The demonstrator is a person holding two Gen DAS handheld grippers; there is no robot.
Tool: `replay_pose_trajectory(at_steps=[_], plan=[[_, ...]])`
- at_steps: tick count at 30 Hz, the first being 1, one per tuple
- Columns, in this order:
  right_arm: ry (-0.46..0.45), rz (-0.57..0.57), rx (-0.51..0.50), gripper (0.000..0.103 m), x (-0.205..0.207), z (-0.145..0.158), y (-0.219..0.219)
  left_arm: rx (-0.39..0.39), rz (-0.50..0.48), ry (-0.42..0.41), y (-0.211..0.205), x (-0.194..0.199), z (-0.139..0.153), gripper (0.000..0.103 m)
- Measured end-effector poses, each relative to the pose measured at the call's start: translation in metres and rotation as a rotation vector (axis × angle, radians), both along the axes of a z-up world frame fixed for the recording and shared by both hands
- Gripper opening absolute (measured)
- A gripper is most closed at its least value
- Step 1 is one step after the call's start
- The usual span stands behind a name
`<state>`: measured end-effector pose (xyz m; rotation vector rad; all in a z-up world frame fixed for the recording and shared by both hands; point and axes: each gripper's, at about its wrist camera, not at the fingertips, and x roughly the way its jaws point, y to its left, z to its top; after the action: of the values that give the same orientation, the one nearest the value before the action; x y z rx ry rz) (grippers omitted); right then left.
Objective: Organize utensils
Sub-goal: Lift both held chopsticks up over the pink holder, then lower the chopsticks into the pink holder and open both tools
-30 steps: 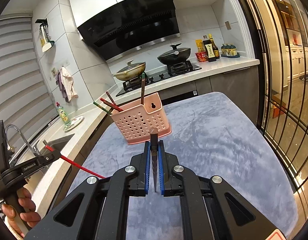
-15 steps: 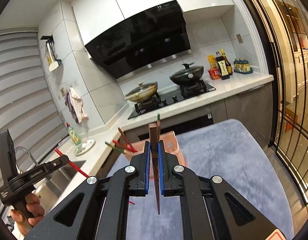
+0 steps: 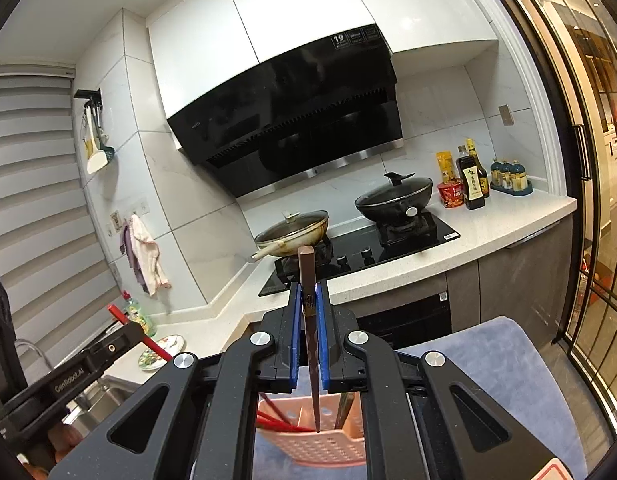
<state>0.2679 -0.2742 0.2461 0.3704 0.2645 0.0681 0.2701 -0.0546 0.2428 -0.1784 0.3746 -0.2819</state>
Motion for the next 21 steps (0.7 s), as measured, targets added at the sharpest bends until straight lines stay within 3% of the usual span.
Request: replay_pose_trajectory(at_steps=[10, 18, 21], plan=[[0.112, 0.032, -0.052, 0.007, 0.06, -0.054, 0.016, 0.031, -0.01, 0.073, -0.012, 0.044, -0.044, 0.007], [0.17, 0.052, -0.07, 0.008, 0.075, -0.082, 0.019, 0.042, 0.001, 0.107, -0.013, 0.059, -0.07, 0.007], [0.165, 0.053, -0.082, 0.01, 0.071, -0.083, 0.021, 0.047, -0.001, 0.119, -0.012, 0.061, -0.074, 0.012]])
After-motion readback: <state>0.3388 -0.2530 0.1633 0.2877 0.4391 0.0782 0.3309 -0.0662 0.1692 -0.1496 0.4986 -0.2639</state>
